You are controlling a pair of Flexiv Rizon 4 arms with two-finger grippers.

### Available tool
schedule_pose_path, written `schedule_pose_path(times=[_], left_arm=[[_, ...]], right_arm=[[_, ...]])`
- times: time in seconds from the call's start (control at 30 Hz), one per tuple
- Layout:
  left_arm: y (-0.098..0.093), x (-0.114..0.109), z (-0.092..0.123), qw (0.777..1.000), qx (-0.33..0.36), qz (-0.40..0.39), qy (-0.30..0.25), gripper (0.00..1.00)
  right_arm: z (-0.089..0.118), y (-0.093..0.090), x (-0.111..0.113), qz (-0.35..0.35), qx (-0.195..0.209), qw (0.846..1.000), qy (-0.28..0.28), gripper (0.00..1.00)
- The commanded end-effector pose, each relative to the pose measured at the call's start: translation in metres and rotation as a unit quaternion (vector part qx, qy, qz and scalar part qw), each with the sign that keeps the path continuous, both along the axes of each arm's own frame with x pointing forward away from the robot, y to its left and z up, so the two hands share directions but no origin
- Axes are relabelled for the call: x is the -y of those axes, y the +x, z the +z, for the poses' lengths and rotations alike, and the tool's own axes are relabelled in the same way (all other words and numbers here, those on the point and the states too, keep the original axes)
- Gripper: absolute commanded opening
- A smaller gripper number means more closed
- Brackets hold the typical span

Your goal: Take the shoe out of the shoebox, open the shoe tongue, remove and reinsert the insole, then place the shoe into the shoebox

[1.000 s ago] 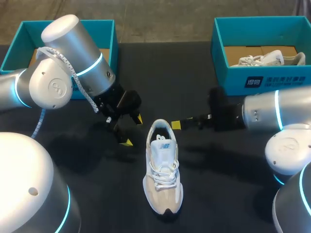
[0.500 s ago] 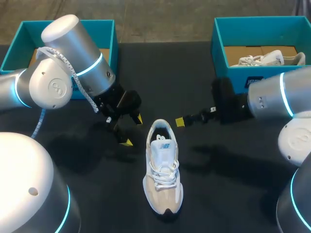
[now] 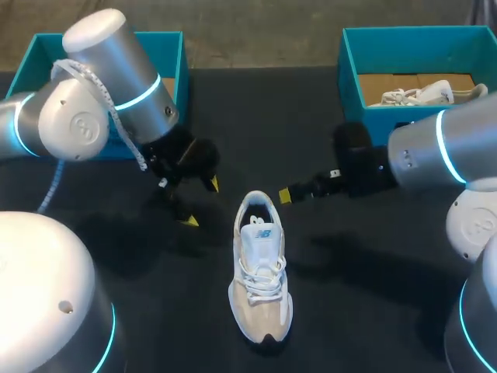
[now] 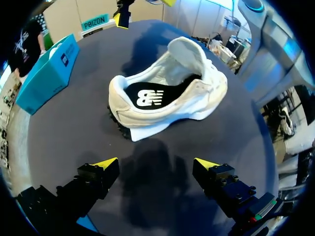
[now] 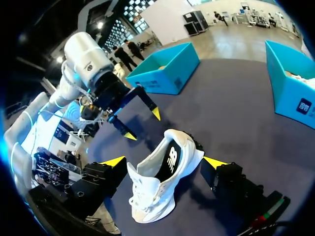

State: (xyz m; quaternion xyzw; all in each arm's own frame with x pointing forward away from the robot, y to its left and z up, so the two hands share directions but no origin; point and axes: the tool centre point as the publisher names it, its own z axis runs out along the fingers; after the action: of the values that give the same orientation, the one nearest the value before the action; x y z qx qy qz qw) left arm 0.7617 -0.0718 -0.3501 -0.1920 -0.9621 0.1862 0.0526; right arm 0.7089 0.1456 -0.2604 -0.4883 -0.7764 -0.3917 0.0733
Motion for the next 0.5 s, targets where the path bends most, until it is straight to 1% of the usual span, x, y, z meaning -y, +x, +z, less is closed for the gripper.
schedule_pose_path(times=[0.03,0.23,0.33,0.37,0.4,0.43,0.5], left_arm=[[0.000,-0.020,0.018,1.000,0.003,-0.014,0.001,1.00],[0.010,-0.040,0.031,0.999,0.013,-0.031,0.008,1.00],[0.015,-0.050,0.038,0.999,0.019,-0.041,0.017,1.00],[0.018,-0.052,0.040,0.998,0.021,-0.045,0.022,1.00],[0.021,-0.055,0.043,0.998,0.028,-0.049,0.032,1.00],[0.026,-0.057,0.045,0.997,0.038,-0.044,0.040,1.00],[0.026,-0.057,0.045,0.997,0.038,-0.044,0.040,1.00]], right_arm=[[0.003,-0.001,-0.014,-0.034,0.005,0.998,-0.057,1.00],[0.006,-0.002,-0.027,-0.049,0.004,0.996,-0.078,1.00],[0.008,-0.003,-0.034,-0.067,-0.001,0.992,-0.105,1.00],[0.008,-0.004,-0.036,-0.084,-0.006,0.989,-0.124,1.00],[0.007,-0.004,-0.041,-0.112,-0.013,0.981,-0.159,1.00],[0.005,-0.003,-0.042,-0.118,-0.019,0.978,-0.170,1.00],[0.005,-0.003,-0.042,-0.118,-0.019,0.978,-0.170,1.00]])
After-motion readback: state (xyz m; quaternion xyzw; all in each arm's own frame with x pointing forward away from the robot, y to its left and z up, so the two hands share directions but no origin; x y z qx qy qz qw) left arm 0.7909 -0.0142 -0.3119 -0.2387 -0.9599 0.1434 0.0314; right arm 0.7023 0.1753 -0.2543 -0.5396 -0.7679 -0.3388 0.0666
